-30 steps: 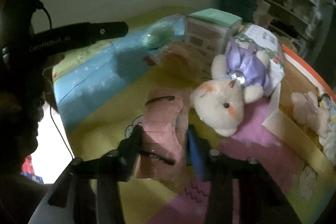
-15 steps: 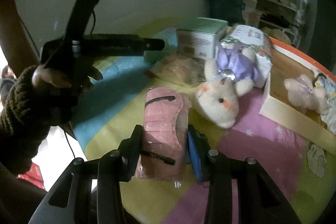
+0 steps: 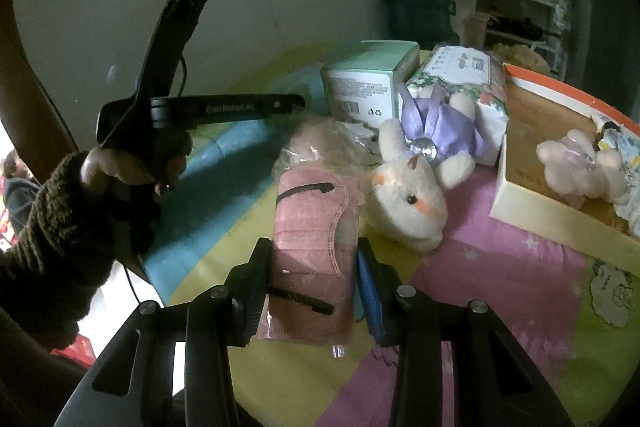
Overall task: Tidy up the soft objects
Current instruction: 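Grasp the green plastic-wrapped bag with the left gripper while the right grasps the pink packet, then carry the green bag with the left gripper while the right carries the pink packet toward the tray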
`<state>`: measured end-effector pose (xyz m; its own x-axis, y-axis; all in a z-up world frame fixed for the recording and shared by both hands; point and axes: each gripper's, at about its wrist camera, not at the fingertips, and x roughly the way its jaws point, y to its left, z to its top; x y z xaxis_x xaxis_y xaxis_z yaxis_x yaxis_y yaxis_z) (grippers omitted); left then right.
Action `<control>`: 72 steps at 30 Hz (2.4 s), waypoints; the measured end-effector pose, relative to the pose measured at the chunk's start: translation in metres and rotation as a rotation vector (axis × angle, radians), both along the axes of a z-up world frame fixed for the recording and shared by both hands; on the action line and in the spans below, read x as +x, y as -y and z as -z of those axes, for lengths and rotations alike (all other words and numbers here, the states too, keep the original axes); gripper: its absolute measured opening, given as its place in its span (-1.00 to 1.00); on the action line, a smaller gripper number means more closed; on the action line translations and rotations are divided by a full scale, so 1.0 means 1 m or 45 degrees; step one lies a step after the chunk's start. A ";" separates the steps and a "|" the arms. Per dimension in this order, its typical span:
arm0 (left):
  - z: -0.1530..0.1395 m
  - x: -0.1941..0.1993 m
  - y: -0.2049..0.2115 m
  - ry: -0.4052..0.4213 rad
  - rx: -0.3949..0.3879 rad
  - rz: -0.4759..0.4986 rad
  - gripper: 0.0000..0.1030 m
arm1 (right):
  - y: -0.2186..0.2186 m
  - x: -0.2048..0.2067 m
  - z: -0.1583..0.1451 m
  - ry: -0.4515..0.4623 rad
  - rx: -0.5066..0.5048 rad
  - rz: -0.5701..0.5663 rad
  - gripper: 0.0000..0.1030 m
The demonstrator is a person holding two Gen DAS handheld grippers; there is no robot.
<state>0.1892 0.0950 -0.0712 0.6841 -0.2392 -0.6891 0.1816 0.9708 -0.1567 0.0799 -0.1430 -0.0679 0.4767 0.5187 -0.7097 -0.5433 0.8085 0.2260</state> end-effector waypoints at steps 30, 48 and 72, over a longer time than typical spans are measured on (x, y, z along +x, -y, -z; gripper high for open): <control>-0.077 -0.069 0.062 0.214 -0.096 0.060 -0.25 | 0.047 -0.011 -0.053 0.191 0.075 0.147 -0.19; -0.083 -0.050 0.143 0.206 -0.067 0.156 -0.25 | 0.121 -0.005 -0.075 0.281 0.041 0.346 -0.19; -0.084 -0.001 0.246 0.192 -0.012 0.240 -0.25 | 0.210 0.031 -0.093 0.336 0.007 0.489 -0.19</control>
